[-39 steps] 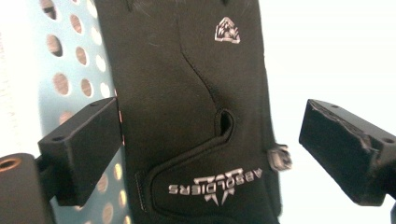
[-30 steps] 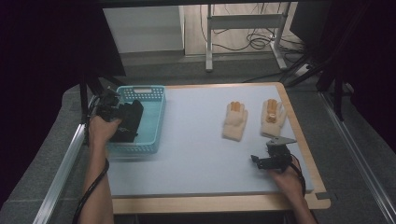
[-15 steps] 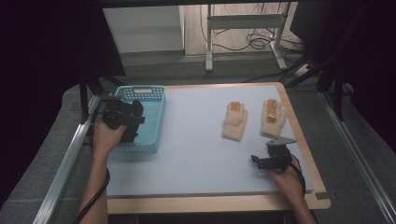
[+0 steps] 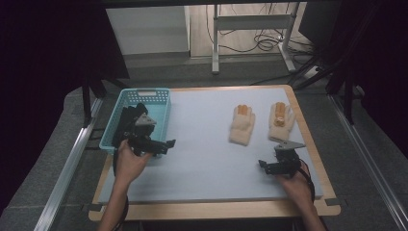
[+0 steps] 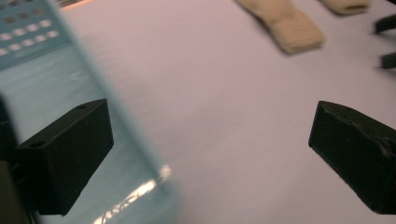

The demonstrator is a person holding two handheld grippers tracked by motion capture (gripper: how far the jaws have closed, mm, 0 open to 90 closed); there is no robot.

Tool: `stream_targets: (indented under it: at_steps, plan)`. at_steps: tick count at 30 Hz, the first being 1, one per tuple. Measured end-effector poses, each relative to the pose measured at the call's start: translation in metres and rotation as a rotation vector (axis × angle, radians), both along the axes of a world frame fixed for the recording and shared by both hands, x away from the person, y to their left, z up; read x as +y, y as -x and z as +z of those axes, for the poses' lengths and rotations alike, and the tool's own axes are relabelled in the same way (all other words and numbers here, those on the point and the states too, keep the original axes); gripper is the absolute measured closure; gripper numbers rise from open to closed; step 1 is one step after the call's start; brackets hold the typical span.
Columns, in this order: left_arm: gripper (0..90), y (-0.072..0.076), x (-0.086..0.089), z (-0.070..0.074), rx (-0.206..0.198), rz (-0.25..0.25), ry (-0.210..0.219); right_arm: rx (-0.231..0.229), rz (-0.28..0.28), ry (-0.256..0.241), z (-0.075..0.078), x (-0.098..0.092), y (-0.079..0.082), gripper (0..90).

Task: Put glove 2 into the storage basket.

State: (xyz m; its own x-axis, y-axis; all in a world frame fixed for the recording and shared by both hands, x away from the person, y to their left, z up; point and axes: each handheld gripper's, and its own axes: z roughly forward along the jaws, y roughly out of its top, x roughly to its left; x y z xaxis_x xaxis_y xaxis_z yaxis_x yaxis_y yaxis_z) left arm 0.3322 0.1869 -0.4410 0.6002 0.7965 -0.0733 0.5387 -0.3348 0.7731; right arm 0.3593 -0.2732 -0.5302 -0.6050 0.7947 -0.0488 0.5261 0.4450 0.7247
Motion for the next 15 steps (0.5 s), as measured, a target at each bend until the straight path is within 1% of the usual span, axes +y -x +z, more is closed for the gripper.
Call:
stream_targets:
  at_steps: [3, 5, 8, 10, 12, 15]
  plan:
    - [0.5, 0.017, -0.018, -0.013, -0.03, -0.045, 0.015, -0.001, 0.001, 0.001, 0.0, 0.0, 0.0, 13.6]
    - [0.5, 0.026, -0.029, -0.026, -0.033, -0.065, 0.02, -0.001, 0.001, 0.001, 0.0, 0.0, 0.0, 13.6]
    - [0.4, 0.035, -0.04, -0.049, -0.027, -0.07, -0.005, 0.0, 0.0, 0.001, 0.0, 0.0, 0.0, 13.6]
    - [0.4, 0.038, -0.044, -0.064, -0.006, -0.072, -0.012, -0.001, 0.0, 0.001, 0.0, 0.0, 0.0, 13.6]
    - [0.0, 0.038, -0.047, -0.076, 0.014, -0.067, -0.03, -0.001, 0.0, 0.001, 0.0, 0.0, 0.0, 13.6]
    - [0.0, 0.037, -0.05, -0.09, 0.033, -0.06, -0.085, -0.001, 0.0, 0.001, 0.0, 0.0, 0.0, 13.6]
